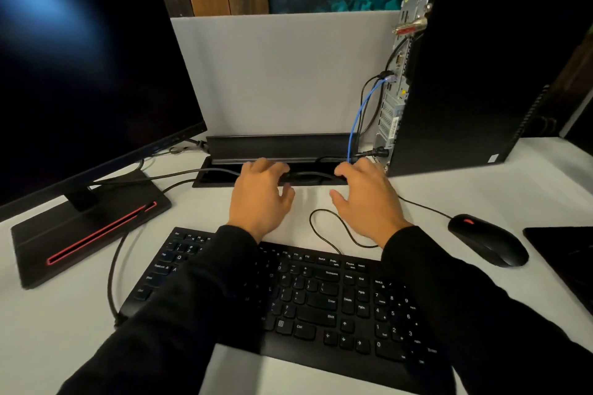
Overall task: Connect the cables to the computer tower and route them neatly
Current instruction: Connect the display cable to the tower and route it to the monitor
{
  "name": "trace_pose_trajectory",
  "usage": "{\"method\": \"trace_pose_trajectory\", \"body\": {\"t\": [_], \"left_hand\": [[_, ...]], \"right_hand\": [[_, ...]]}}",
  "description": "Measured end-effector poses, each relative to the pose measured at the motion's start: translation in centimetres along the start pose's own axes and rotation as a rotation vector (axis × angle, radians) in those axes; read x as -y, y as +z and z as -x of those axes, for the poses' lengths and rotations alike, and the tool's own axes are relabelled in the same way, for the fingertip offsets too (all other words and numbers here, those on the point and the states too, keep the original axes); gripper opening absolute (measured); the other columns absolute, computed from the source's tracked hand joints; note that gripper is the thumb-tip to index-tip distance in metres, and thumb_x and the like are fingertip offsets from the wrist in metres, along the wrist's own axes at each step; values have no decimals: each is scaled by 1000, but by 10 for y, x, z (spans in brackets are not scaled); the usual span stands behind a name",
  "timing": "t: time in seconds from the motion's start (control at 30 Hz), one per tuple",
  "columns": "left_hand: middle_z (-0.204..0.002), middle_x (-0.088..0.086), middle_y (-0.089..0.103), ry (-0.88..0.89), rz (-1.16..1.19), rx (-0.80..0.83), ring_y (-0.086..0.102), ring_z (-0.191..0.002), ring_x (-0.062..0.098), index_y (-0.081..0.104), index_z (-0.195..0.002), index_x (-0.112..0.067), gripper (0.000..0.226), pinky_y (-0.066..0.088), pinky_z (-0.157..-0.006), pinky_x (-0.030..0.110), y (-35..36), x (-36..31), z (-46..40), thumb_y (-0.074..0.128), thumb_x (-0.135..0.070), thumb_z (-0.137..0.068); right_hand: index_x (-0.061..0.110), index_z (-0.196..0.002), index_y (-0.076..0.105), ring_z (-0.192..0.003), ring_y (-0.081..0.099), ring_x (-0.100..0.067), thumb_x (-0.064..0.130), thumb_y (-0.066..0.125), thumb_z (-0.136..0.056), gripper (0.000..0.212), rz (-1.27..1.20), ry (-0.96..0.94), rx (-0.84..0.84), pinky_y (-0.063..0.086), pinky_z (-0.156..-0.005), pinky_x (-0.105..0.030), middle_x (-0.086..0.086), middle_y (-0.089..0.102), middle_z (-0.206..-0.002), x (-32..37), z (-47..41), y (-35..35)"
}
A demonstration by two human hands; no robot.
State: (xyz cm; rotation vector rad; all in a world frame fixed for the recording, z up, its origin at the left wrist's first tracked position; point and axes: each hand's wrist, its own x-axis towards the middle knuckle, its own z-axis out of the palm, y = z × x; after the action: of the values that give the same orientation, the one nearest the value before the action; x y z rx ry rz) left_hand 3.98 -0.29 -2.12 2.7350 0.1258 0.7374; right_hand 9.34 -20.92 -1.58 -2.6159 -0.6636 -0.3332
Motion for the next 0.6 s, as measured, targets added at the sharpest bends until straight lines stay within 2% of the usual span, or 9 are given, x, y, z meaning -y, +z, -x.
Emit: {"method": "trace_pose_trajectory", "body": {"t": [0.07,0.17,0.27,0.3,0.37,0.4,0.47,0.5,0.6], "left_hand": [[-125,5,67,42,-26,21,56,-112,29,64,-134,-18,39,51,-95,41,-6,8,-8,63,-23,-95],[-132,3,65,112,-18,148,56,-115,30,57,-143,-20,44,49,-98,40,-11,8,-20,60,-23,-99],[-127,3,68,134,-49,336,58,-115,32,53,-145,-24,46,52,-96,47,-13,0,-31,59,-31,-100],[-119,3,71,141,-53,362,61,-108,31,58,-138,-25,38,53,-90,46,-12,0,-35,58,-32,-101],[-90,3,70,111,-26,356,65,-87,31,63,-103,-24,13,50,-71,39,-10,-1,-43,53,-32,-103],[-81,2,67,80,6,331,63,-78,30,58,-90,-25,17,49,-66,38,-10,0,-47,49,-30,-103],[-79,1,67,9,65,291,61,-73,27,54,-84,-25,22,50,-68,39,-9,6,-53,45,-26,-103],[-81,2,68,-19,77,278,60,-74,26,55,-84,-25,22,47,-69,38,-9,9,-56,45,-25,-103],[-79,2,66,-89,120,242,57,-75,26,58,-84,-23,23,37,-68,33,-12,14,-58,46,-23,-103]], "right_hand": [[19,-140,51,-115,54,-28,29,63,-99,44,169,114,59,54,-91,-42,-10,55,-125,-2,-7,-2],[12,-119,62,-87,57,-26,12,54,-100,21,207,219,235,51,-73,-37,-9,59,-103,-14,-12,-6],[14,-98,67,-90,64,-28,3,55,-97,16,129,163,181,57,-78,-37,-7,65,-92,-28,-20,-14],[19,-89,65,-88,65,-27,4,56,-96,19,104,125,145,55,-75,-32,-4,66,-88,-32,-24,-18],[20,-79,57,-82,64,-24,12,57,-99,22,-7,136,84,45,-65,-24,1,64,-81,-31,-29,-33],[15,-81,58,-80,62,-23,20,57,-102,21,-106,180,69,43,-63,-27,-2,63,-80,-30,-30,-42],[6,-89,63,-71,56,-20,31,58,-103,29,-250,264,127,45,-60,-31,-8,60,-77,-31,-31,-64],[4,-91,65,-65,52,-19,33,60,-102,31,-325,307,211,45,-57,-30,-8,56,-73,-31,-29,-73],[9,-98,71,-54,44,-10,27,63,-101,20,-680,440,432,41,-52,-25,0,50,-67,-34,-23,-91]]}}
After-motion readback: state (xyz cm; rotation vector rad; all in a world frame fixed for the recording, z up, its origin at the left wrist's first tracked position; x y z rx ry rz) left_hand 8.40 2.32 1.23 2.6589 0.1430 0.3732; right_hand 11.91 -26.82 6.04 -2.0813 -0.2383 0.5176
